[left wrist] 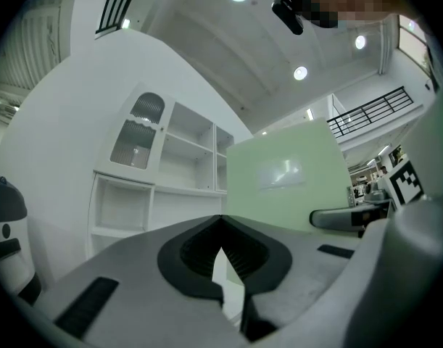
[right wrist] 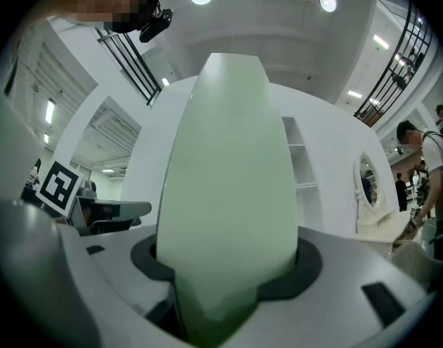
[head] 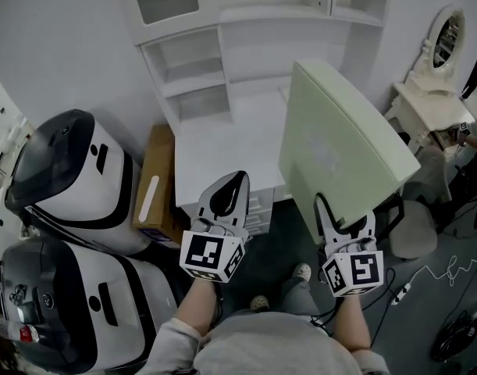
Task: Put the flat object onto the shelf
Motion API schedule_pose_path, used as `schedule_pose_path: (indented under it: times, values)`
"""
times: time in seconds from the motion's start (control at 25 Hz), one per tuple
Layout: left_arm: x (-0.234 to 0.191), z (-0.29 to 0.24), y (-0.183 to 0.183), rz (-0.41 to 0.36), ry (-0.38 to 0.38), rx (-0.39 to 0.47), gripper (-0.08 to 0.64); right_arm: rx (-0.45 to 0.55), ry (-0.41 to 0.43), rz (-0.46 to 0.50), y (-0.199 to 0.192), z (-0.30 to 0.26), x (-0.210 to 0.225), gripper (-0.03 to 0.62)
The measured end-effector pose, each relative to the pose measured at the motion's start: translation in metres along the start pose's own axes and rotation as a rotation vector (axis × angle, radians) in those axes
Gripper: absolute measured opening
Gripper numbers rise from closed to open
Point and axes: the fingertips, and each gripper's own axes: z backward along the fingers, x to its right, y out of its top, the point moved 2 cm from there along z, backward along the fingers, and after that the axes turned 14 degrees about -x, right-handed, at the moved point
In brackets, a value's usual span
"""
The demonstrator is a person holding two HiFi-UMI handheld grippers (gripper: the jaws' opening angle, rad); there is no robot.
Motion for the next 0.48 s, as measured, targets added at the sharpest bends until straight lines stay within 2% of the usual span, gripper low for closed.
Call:
schedule_pose_path:
  times: [0.48]
  values:
    - [-0.027, -0.094, 0.013, 0.004, 0.096, 0.000, 0.014, 0.007, 0.087, 0.036, 0.018, -0.101, 0.061, 0.282]
